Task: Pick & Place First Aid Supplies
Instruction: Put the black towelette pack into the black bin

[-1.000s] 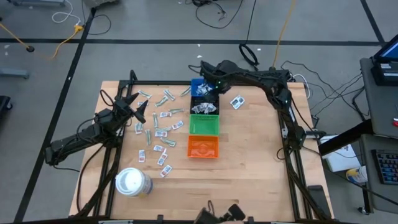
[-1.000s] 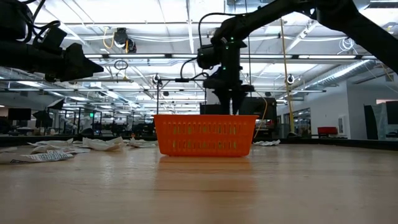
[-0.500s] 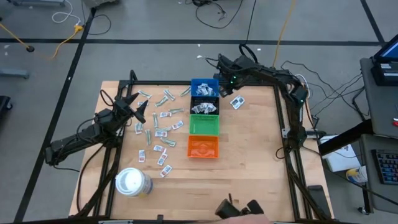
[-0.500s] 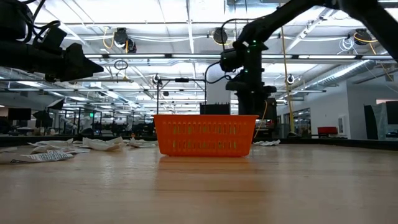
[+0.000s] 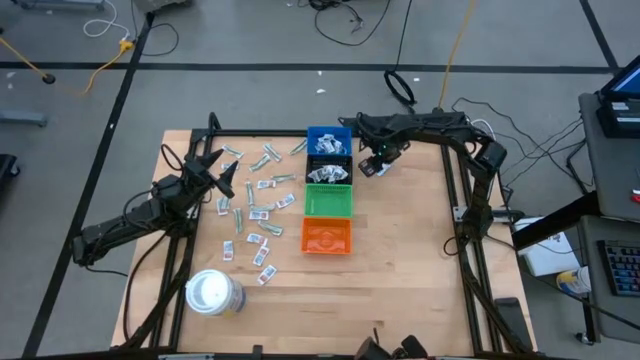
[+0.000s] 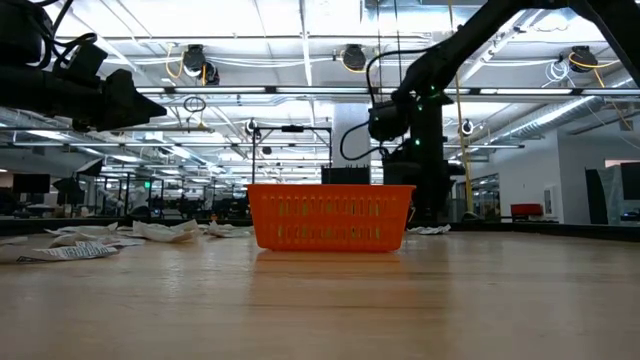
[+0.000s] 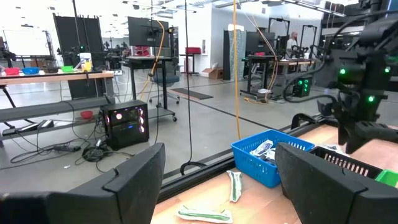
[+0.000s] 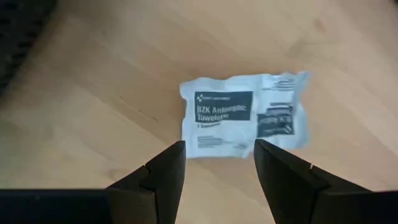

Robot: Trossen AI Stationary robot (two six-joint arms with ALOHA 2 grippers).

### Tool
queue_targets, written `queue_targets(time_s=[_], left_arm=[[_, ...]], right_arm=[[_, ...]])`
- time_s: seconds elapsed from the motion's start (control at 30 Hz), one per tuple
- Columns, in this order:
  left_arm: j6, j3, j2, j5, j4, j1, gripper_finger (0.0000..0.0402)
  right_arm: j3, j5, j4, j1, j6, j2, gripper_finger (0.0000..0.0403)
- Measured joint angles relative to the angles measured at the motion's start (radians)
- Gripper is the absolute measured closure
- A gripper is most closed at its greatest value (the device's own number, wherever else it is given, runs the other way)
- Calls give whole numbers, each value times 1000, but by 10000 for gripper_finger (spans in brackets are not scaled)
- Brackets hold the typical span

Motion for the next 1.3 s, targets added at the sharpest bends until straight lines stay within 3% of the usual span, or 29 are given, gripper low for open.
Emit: queue_targets(time_s=[0.4, 0.53, 0.73, 0.87, 1.3], left_arm=[[0, 0, 0, 0, 0, 0, 96], [0, 0, 0, 0, 0, 0, 96], [0, 0, 0, 0, 0, 0, 96], [0, 0, 0, 0, 0, 0, 96], [0, 0, 0, 0, 0, 0, 96]], right_arm=[[-107, -80, 144, 2, -43, 8, 225], [-123, -71, 160, 2, -41, 6, 272], [-134, -70, 160, 2, -35, 5, 381], [-133, -72, 161, 2, -35, 6, 390], [-15, -79, -199, 4, -34, -119, 397]])
